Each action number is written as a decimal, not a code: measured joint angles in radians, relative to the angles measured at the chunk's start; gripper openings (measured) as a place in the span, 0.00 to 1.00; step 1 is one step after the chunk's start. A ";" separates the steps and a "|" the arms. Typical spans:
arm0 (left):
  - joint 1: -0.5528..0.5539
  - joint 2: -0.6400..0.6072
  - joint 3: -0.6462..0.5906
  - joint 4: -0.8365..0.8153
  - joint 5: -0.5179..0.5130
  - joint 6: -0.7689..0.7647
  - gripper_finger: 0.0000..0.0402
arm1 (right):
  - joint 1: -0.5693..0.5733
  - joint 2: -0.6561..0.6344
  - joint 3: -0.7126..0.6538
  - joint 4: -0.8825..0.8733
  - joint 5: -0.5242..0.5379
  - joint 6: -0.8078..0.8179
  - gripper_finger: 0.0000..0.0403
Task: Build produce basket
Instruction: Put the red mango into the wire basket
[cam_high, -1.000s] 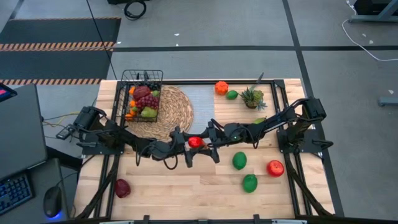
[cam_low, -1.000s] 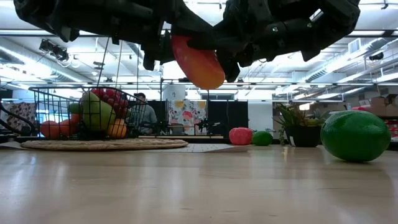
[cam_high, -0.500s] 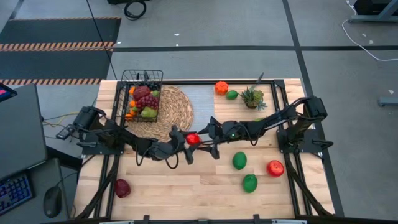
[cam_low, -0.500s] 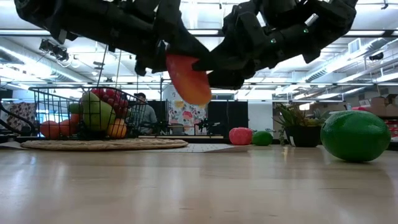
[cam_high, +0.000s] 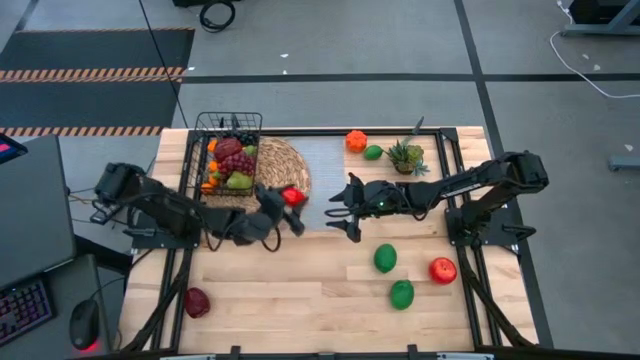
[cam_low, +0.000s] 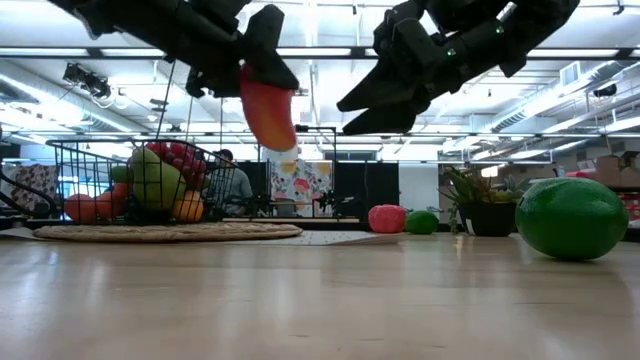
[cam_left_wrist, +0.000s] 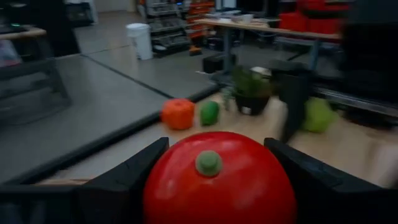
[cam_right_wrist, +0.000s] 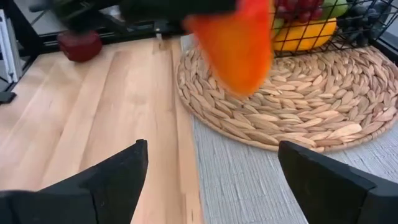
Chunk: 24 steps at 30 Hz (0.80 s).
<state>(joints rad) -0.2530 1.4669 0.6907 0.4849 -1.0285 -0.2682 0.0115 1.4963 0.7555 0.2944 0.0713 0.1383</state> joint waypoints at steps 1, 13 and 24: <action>0.018 -0.025 0.000 -0.030 0.000 0.001 0.62 | 0.000 -0.005 0.000 -0.006 0.000 0.000 0.91; 0.339 -0.374 0.000 -0.489 -0.002 0.106 0.63 | 0.012 -0.008 0.000 -0.020 -0.014 -0.002 0.91; 0.612 -0.495 0.000 -0.608 -0.001 0.205 0.64 | 0.013 -0.008 0.000 -0.022 -0.020 -0.003 0.91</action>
<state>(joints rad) 0.3586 0.9722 0.6907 -0.1234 -1.0294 -0.0631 0.0246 1.4883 0.7555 0.2726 0.0509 0.1352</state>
